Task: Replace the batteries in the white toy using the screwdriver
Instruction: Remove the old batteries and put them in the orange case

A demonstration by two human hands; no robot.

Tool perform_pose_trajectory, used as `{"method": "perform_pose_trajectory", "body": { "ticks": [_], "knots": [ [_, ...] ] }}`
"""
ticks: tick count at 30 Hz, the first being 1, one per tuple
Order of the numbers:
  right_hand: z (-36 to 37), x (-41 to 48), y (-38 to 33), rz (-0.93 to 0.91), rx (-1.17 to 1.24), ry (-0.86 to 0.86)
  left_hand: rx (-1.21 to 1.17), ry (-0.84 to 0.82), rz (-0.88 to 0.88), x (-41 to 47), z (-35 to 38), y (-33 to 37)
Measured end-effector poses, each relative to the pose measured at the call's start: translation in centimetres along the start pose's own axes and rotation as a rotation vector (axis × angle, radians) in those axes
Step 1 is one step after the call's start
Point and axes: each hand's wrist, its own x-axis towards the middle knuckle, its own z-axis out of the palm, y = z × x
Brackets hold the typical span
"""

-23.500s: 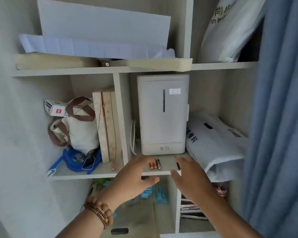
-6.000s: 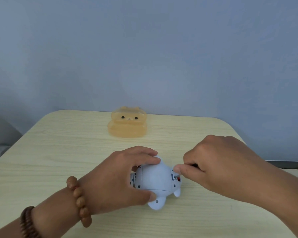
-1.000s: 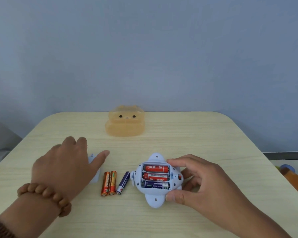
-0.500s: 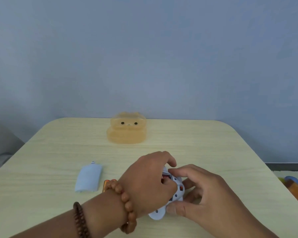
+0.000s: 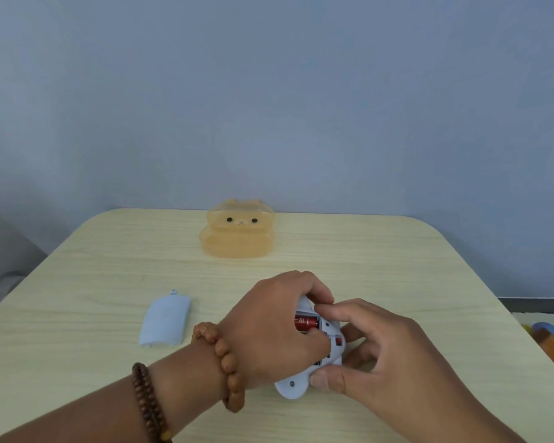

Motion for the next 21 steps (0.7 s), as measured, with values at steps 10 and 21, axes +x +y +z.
{"method": "perform_pose_trajectory", "body": {
  "ticks": [10,21],
  "knots": [
    [0.0,-0.2,-0.4,-0.004,0.012,0.006,-0.034,0.058,-0.027,0.4,0.4,0.0],
    [0.1,0.1,0.0,-0.022,0.001,0.005,-0.121,0.148,-0.087,0.3,1.1,0.4]
  ]
}}
